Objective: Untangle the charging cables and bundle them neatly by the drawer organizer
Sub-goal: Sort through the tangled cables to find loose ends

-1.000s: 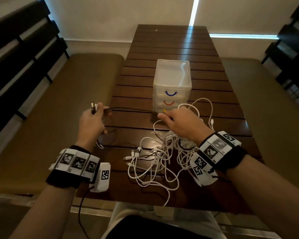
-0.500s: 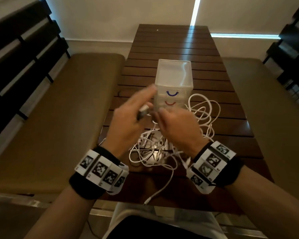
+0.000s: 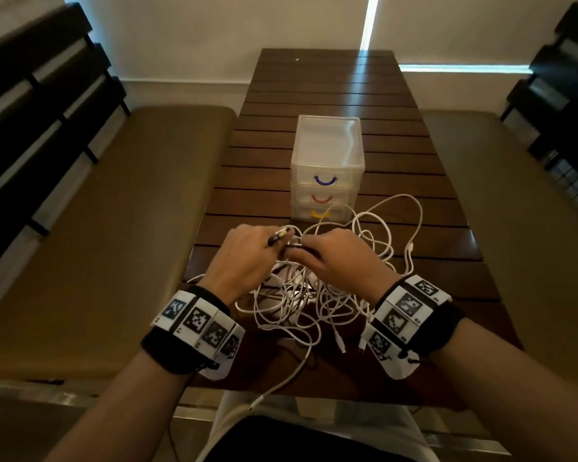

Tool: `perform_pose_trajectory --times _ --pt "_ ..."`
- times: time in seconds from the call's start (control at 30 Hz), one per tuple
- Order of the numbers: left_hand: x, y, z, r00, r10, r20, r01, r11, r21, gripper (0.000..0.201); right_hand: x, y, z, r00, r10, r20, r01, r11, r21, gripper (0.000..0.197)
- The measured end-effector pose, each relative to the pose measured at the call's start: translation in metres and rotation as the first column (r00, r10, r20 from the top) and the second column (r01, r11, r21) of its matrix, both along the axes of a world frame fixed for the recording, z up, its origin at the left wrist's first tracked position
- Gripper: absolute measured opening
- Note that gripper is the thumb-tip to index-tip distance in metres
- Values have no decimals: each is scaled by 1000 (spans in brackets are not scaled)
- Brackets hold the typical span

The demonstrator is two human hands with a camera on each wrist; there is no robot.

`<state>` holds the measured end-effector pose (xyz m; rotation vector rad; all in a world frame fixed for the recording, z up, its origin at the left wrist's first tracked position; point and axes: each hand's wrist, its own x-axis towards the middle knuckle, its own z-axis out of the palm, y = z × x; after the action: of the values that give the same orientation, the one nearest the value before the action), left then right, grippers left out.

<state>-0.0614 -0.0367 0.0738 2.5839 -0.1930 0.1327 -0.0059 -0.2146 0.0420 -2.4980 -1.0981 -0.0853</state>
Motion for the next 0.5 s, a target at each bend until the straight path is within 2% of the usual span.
perform_pose_trajectory --times 0.1,0.17,0.27,0.33,0.43,0.5 --pt "1 6 17 993 39 112 -30 996 -79 45 6 -2 10 999 -48 -8 48 997 60 47" --pt "0 10 28 981 94 170 -61 979 -192 46 10 -2 17 997 -72 -19 73 991 109 52" --pt "-1 17 46 959 197 202 -109 920 -377 48 16 1 38 998 -69 9 66 981 181 50" --pt "0 22 58 944 231 234 -101 881 -462 45 20 6 55 993 -84 81 64 973 220 47" --pt "3 29 67 915 287 283 -108 851 -514 44 17 15 71 966 -142 214 74 951 299 39" --pt "3 32 64 918 298 263 -129 849 -513 45 13 19 64 960 -160 228 92 955 282 38"
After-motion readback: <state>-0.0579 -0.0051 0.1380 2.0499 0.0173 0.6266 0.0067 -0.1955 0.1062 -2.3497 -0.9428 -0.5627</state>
